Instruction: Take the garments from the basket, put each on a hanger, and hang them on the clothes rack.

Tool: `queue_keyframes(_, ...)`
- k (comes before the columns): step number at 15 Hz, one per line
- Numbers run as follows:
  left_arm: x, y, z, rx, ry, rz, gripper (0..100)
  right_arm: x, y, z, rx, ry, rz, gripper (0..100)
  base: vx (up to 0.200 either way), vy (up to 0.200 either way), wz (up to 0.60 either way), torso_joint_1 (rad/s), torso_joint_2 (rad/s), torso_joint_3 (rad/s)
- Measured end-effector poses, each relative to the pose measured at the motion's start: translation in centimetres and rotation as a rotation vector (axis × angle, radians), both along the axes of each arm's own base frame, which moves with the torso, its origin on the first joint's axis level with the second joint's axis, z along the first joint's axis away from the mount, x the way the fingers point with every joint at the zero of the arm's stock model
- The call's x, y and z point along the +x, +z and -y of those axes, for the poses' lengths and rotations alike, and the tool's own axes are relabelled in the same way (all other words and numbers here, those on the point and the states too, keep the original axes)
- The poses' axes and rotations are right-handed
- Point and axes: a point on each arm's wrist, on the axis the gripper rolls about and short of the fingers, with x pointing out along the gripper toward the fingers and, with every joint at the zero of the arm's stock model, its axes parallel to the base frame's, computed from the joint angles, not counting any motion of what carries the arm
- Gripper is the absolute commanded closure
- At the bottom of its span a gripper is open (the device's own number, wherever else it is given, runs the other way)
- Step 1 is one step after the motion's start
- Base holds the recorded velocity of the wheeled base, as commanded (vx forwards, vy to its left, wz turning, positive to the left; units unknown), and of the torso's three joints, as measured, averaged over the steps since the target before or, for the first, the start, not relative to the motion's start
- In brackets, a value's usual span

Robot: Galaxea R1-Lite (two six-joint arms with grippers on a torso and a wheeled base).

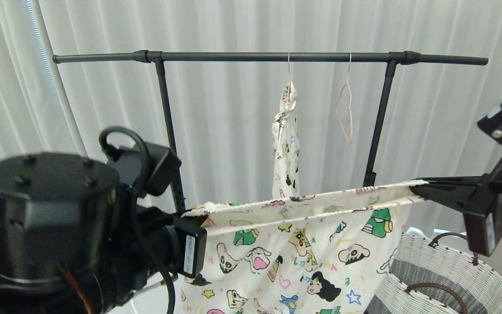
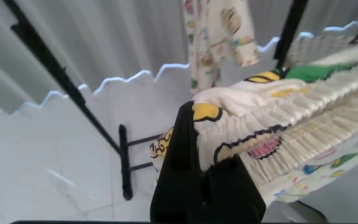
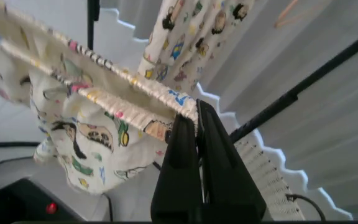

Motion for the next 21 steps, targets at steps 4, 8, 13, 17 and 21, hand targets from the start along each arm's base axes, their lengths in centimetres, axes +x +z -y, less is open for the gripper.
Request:
queue_keyframes(4, -1.3, 9.9, -0.7, -0.077, -0.205, -0.066, 100, -0.7, 4.1, 1.6, 0.118, -0.021, 0.106, 100, 0.000, 0.000, 0.00, 0.000, 0.00, 0.000)
queue_keyframes(8, -3.4, 15.7, -2.8, -0.139, -0.376, -0.130, 100, 0.0, 9.0, 1.8, 0.211, -0.015, 0.195, 100, 0.000, 0.000, 0.00, 0.000, 0.00, 0.000)
queue_keyframes(13, -2.8, 17.3, -2.4, -0.179, -0.367, 0.000, 100, -0.7, 9.9, 2.7, 0.078, 0.001, 0.034, 100, 0.000, 0.000, 0.00, 0.000, 0.00, 0.000)
queue_keyframes(17, -0.9, 17.7, -1.0, -0.230, -0.292, 0.114, 100, -5.6, 10.9, 6.0, 0.068, 0.299, -0.186, 100, 0.000, 0.000, 0.00, 0.000, 0.00, 0.000)
queue_keyframes(21, -0.4, 17.2, -0.3, -0.218, -0.294, 0.095, 100, -7.9, 10.8, 7.1, 0.119, 0.511, -0.231, 100, 0.000, 0.000, 0.00, 0.000, 0.00, 0.000)
